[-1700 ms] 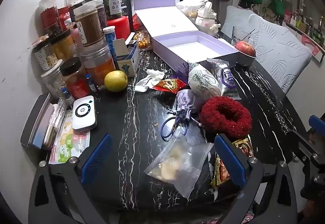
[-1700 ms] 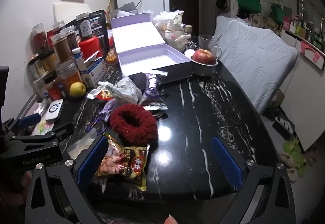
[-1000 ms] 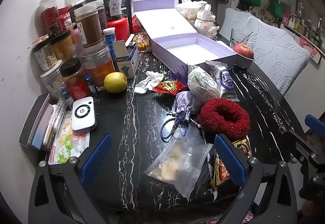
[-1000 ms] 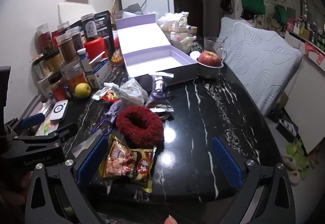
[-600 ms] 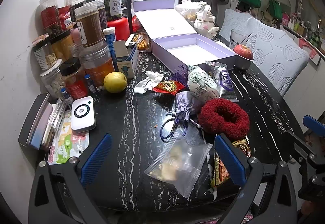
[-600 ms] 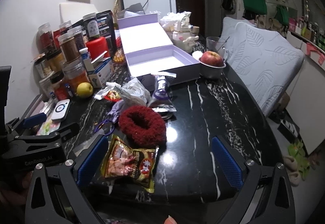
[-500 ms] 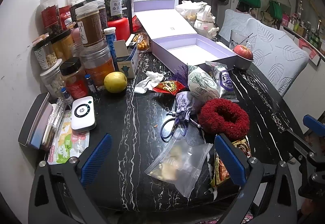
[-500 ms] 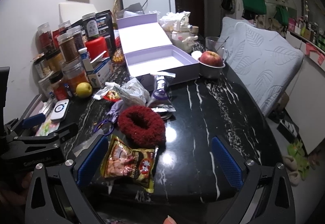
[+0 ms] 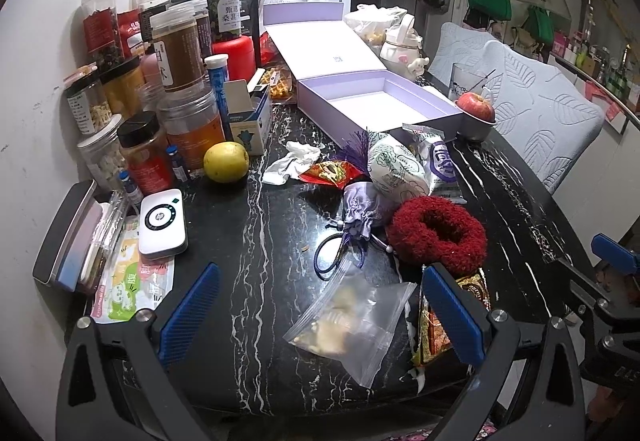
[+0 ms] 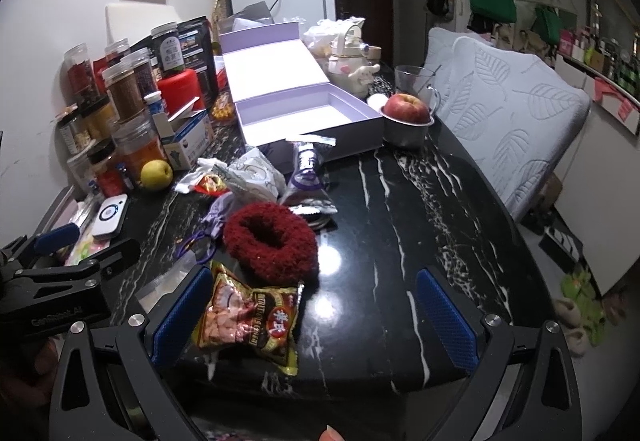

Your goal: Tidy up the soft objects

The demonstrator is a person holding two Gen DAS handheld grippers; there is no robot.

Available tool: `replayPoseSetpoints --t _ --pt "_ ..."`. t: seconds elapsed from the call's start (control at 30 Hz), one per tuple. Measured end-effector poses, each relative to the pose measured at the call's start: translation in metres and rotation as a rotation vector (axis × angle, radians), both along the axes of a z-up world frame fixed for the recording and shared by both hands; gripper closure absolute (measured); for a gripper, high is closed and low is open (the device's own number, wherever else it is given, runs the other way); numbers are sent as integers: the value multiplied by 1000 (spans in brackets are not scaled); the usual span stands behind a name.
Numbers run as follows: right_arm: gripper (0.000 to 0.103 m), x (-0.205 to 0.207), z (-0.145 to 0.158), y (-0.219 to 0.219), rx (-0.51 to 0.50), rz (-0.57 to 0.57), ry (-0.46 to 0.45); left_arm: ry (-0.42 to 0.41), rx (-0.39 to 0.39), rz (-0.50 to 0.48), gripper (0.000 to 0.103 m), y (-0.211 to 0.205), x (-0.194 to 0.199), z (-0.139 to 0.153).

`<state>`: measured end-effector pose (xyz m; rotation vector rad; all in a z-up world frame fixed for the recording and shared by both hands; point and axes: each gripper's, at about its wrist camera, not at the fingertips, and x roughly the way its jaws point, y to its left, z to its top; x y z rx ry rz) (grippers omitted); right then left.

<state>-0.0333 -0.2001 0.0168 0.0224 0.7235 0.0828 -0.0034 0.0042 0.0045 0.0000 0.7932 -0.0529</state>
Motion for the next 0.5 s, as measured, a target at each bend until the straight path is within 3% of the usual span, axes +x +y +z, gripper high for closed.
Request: replayPoseSetpoints --t 0.5 --pt "0 -2 0 -2 3 -3 -3 -3 -3 -1 0 -1 0 1"
